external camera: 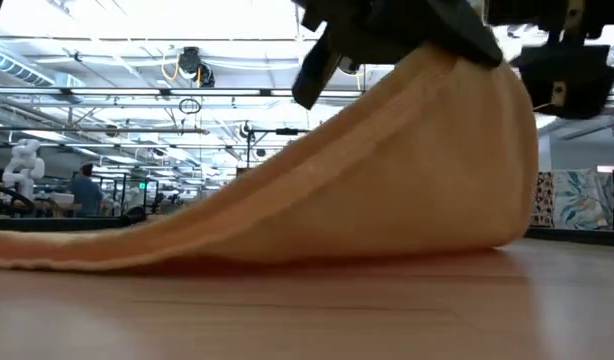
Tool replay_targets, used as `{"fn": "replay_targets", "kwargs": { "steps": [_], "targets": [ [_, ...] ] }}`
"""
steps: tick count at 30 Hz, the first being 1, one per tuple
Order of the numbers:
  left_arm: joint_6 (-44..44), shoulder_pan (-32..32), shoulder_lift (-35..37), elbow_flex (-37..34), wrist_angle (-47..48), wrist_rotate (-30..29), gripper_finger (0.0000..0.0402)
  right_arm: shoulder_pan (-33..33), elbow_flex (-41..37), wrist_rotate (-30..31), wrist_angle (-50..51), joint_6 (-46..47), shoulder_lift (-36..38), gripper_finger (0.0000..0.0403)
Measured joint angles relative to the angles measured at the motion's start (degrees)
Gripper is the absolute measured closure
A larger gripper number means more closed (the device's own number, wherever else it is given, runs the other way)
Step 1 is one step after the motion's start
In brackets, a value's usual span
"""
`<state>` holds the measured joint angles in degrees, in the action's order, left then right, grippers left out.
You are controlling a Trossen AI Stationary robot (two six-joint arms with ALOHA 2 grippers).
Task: Roll towel
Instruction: Roll the yellow towel
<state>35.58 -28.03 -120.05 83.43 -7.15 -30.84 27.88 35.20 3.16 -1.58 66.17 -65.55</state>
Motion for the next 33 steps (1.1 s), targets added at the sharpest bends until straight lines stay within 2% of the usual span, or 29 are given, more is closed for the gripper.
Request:
{"fn": "replay_targets", "kwargs": {
  "steps": [3, 5, 10, 18, 22, 27, 30, 33],
  "targets": [
    [2.3, -0.5, 0.4, 0.0, -0.1, -0.4, 0.0400, 0.3, 0.0, -5.3, -0.1, -19.3, 2.0, 0.0172],
    [3.1, -0.9, 0.4, 0.0, -0.1, -0.5, 0.0400, 0.9, 0.8, -6.8, 0.7, -30.2, 2.3, 0.0172],
    [3.1, -1.0, 0.4, 0.0, -1.7, 1.4, 0.0400, 1.5, 2.9, -6.3, 3.8, -45.9, -0.4, 0.0172],
    [3.1, -0.6, 0.4, 0.0, -1.7, 6.0, 0.0396, 1.5, 5.4, -5.8, 3.6, -57.3, -9.0, 0.0199],
    [3.1, -0.5, 0.4, 0.0, -1.8, 6.9, 0.0395, 1.5, 6.9, -2.7, 3.2, -59.5, -12.2, 0.0205],
    [3.1, -0.4, 0.3, 0.0, -1.5, 6.9, 0.0394, 1.5, 7.4, -3.5, 3.5, -61.9, -14.5, 0.0212],
    [2.9, -0.3, 0.3, 0.0, -0.9, 6.9, 0.0394, 1.9, 7.4, -3.5, 3.0, -62.0, -14.7, 0.0237],
    [2.9, -0.2, 0.3, 0.0, -0.9, 6.9, 0.0394, 1.9, 7.4, -3.4, 3.1, -61.4, -14.7, 0.0283]
  ]
}}
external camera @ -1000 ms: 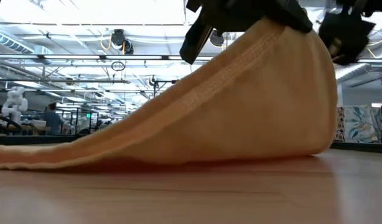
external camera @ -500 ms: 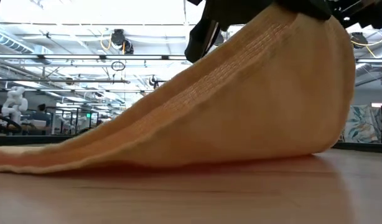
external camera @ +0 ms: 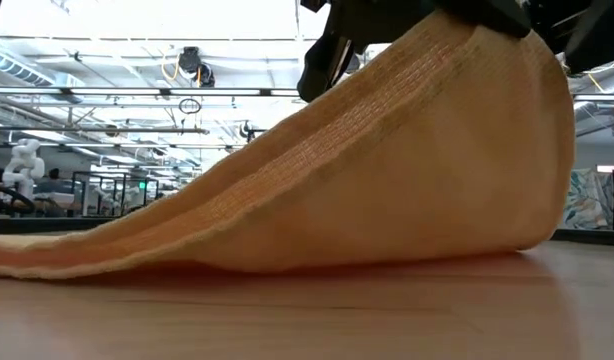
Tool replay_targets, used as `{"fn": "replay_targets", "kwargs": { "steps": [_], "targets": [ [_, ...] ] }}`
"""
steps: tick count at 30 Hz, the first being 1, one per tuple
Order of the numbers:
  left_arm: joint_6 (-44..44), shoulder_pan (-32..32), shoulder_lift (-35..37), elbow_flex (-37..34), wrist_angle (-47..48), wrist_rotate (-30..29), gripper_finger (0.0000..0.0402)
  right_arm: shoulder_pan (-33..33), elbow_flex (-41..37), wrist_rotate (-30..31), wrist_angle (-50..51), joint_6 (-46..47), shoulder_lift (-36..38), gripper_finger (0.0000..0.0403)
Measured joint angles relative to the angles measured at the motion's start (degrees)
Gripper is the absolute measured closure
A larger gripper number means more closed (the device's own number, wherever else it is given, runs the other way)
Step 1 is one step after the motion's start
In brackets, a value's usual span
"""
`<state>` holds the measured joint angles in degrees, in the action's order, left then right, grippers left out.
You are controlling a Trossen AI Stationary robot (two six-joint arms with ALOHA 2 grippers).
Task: Roll towel
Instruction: Roll the yellow towel
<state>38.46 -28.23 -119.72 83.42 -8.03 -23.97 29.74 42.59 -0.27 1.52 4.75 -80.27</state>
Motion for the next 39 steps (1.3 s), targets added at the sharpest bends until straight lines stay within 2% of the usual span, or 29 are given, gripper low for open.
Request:
{"fn": "replay_targets", "kwargs": {
  "steps": [5, 7, 11, 14, 17, 24, 29, 33, 39],
  "targets": [
    [0.1, 0.2, 0.0, 0.0, 0.0, -0.2, 0.0393, 0.0, 0.0, 0.1, 0.0, 1.7, -0.2, 0.0380],
    [0.1, 0.2, 0.0, 0.0, 0.1, -0.5, 0.0393, 0.0, 0.0, 0.1, 0.0, 1.6, -0.2, 0.0395],
    [0.2, 0.2, 0.0, 0.0, -0.6, 0.2, 0.0379, 0.0, 0.0, 0.0, 0.0, 3.4, -0.2, 0.0389],
    [0.3, 0.2, 1.1, -0.1, 0.4, 4.0, 0.0339, 0.0, 0.0, -0.1, -0.1, 3.9, -0.2, 0.0398],
    [0.3, -0.4, 3.5, 0.0, 2.5, 4.0, 0.0287, 0.0, 0.0, -0.2, -0.3, 4.9, -0.2, 0.0399],
    [0.1, -2.7, 5.9, 0.0, 4.9, -1.0, 0.0198, -1.8, 0.0, -0.4, -0.5, 14.0, -0.2, 0.0401],
    [0.1, -5.2, 5.8, 0.0, 9.9, -12.0, 0.0159, -3.4, 0.0, -3.3, -0.6, 15.6, -0.2, 0.0402],
    [-1.3, -5.6, 5.8, 0.0, 10.2, -19.7, 0.0136, -4.3, 0.0, -5.7, -0.7, 15.8, -0.2, 0.0402],
    [-6.6, -5.0, 5.4, 0.0, 5.4, -18.8, 0.0130, -5.0, 0.0, -6.1, -2.4, 17.6, -0.2, 0.0403]
  ]
}}
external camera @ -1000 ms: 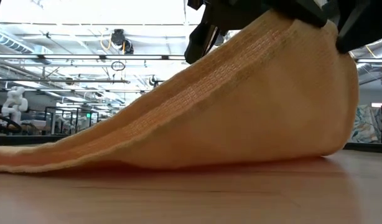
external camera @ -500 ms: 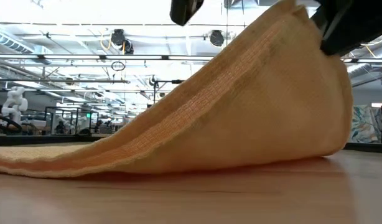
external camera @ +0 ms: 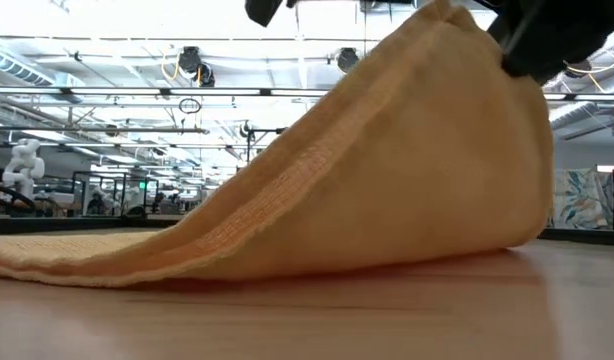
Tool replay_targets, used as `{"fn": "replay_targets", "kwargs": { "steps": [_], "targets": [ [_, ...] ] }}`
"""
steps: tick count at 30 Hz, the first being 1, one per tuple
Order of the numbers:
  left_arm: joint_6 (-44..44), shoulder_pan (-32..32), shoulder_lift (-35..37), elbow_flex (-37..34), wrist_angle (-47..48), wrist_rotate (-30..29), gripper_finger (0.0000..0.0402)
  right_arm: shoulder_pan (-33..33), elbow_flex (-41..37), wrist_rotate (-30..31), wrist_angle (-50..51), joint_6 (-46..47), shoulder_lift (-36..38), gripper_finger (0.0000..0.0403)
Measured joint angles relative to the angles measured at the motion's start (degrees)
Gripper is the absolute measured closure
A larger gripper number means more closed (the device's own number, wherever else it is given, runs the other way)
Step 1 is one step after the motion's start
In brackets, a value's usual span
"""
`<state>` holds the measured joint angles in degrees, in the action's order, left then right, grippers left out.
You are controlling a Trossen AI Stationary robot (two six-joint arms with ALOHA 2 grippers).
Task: Roll towel
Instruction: Roll the yellow towel
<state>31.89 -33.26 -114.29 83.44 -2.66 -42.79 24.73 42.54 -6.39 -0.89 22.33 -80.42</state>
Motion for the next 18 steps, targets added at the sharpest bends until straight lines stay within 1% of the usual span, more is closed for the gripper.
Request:
{"fn": "replay_targets", "kwargs": {
  "steps": [6, 9, 12, 18],
  "targets": [
    [-5.5, 1.9, -0.1, 0.0, -0.3, 1.0, 0.0130, -1.4, 0.0, 0.0, -1.0, 0.9, 0.0, 0.0403],
    [-8.5, 3.0, -0.1, 0.0, 0.6, 3.2, 0.0130, -2.2, 0.0, 0.0, -1.1, 1.0, 0.0, 0.0403],
    [-8.9, 4.0, -0.1, 0.0, 0.6, 5.3, 0.0130, -2.7, 0.0, 0.0, -1.2, 1.0, 0.0, 0.0403],
    [-8.4, 4.0, -0.1, 0.0, 2.7, 4.0, 0.0130, -3.0, 0.0, 0.0, -1.3, 2.1, 0.0, 0.0403]
  ]
}}
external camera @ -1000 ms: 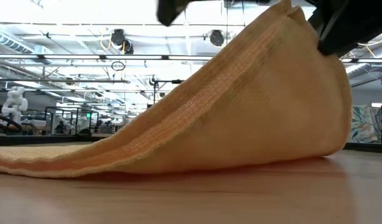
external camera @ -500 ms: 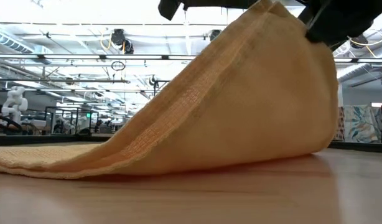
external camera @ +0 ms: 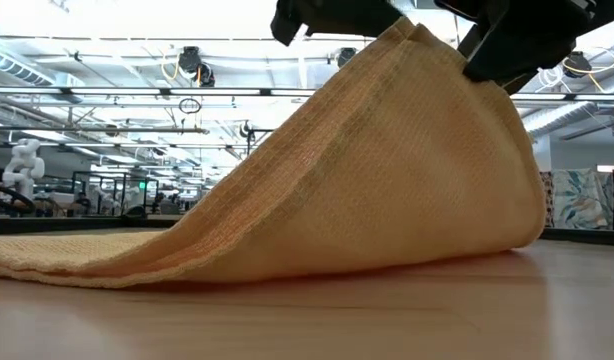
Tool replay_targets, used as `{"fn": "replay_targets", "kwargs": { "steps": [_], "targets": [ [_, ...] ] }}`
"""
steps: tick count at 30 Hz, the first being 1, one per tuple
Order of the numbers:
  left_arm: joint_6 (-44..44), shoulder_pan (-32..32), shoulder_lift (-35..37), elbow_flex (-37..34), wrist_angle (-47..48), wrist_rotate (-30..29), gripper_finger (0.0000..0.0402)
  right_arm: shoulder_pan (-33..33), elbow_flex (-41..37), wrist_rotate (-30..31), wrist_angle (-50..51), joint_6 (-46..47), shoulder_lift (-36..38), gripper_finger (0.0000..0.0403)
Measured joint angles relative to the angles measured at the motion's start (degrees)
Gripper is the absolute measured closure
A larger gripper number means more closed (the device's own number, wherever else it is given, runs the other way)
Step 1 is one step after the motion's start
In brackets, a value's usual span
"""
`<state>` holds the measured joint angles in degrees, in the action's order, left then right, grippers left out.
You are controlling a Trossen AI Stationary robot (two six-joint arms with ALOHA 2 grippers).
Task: Roll towel
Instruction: Roll the yellow towel
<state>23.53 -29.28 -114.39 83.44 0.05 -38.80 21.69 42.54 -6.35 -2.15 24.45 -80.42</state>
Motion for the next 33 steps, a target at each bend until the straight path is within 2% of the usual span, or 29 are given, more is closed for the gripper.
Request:
{"fn": "replay_targets", "kwargs": {
  "steps": [4, 9, 15, 22, 24, 28, 33],
  "targets": [
    [0.1, -0.1, 0.0, 0.0, 2.8, 0.4, 0.0141, 0.0, 0.0, 0.0, 0.0, 0.4, 0.0, 0.0402],
    [0.1, -0.1, 0.0, 0.0, 3.0, 2.3, 0.0184, 0.0, 0.0, 0.0, 0.0, 0.4, 0.0, 0.0402],
    [0.1, 0.3, -1.1, -0.1, 3.5, 4.2, 0.0256, 0.0, 0.0, 0.0, -0.2, 0.7, 0.0, 0.0402],
    [2.3, 0.4, -0.9, -0.1, 3.6, 3.7, 0.0381, 0.0, 0.0, 0.3, -0.3, 1.9, 0.0, 0.0402],
    [4.5, 0.4, -0.9, -0.1, 4.0, 4.2, 0.0389, 0.0, 0.0, 0.3, -0.2, 2.0, 0.0, 0.0397],
    [6.2, 0.0, -0.9, -0.1, 4.6, 4.9, 0.0383, 0.0, 0.0, -0.4, 1.1, 2.1, 0.4, 0.0361],
    [9.5, -1.1, -0.9, -0.1, 4.6, 7.4, 0.0389, 0.3, 0.0, -4.3, 4.1, 0.4, 2.7, 0.0282]
  ]
}}
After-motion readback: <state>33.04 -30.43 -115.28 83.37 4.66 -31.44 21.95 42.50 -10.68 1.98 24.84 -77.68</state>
